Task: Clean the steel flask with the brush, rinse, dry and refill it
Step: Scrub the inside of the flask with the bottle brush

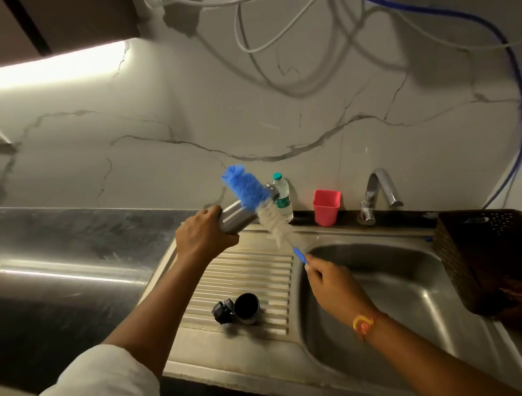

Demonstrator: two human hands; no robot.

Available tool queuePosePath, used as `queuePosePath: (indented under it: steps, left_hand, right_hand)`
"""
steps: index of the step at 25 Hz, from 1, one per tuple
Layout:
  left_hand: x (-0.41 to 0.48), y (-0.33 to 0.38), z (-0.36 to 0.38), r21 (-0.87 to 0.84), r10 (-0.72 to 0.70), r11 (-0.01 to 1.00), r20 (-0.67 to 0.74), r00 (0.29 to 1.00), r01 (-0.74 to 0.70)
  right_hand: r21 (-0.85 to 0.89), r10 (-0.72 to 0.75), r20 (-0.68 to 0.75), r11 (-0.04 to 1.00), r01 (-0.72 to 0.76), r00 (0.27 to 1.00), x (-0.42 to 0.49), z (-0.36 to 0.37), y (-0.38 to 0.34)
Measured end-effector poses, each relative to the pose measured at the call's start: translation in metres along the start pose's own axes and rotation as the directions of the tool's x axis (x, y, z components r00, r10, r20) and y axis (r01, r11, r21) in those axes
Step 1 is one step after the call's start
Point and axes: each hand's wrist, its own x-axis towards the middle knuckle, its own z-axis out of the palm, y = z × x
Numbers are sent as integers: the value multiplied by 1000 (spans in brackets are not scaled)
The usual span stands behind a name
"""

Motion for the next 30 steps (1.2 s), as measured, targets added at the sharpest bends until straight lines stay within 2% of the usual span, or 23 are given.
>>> queuePosePath:
  steps: [2,3,5,6,7,8,9,11,13,15,17,19,21,24,27,29,30]
  left_hand:
    - [-6,12,5,73,97,993,-33,995,-95]
    - [-6,12,6,81,95,993,-36,995,-92]
    - [-1,-3,2,-21,-47,999,45,998,48]
    - [3,-13,1,-166,-146,972,132,980,167]
    - [6,-21,0,-381,-200,877,266,943,293]
    - [6,-23,0,-591,-178,690,422,889,418]
    - [1,-21,0,-706,-89,469,560,823,531]
    - [-12,-10,-2,-700,132,100,714,688,707]
    - [-19,-8,-3,-601,295,-159,728,619,783]
    - [-17,-16,-4,-540,385,-326,674,631,776]
    - [-14,-26,-3,-498,401,-448,630,665,742]
    - [-17,-25,-3,-476,441,-479,597,670,738]
    - [-23,-13,-1,-475,481,-478,563,672,739]
    - [-26,-5,2,-477,454,-520,549,702,709]
    - [-25,-9,2,-447,435,-563,554,710,695]
    - [-29,-6,3,-413,500,-526,557,663,744]
    - [-32,-2,5,-395,543,-492,558,628,776]
  right_hand:
    - [28,30,-44,999,-29,999,31,-3,-13]
    - [34,40,-49,999,-38,998,34,-3,-17]
    - [12,28,-38,1000,-28,999,19,-2,-10]
    - [-21,14,-7,1000,-15,1000,1,-1,-4]
    - [-36,5,45,999,-4,999,-15,-2,-3]
    - [-28,-13,74,1000,15,997,-20,-3,-4]
    - [-10,-37,74,999,38,997,-12,-2,-8]
    - [24,-67,-8,997,67,998,24,0,-20]
    - [37,-61,-75,997,64,995,45,-2,-27]
    - [49,-63,-39,997,65,997,37,-6,-16]
    - [80,-52,61,996,47,997,14,-9,-3]
    - [134,-73,34,989,68,997,14,-5,0]
    - [194,-96,-79,975,110,992,32,4,-4]
    - [283,-85,-179,950,134,980,36,10,-15]
    - [301,-104,-68,946,120,992,15,6,-16]
    - [288,-116,-1,951,111,993,19,8,-20]
    - [277,-118,-13,954,117,993,29,11,-22]
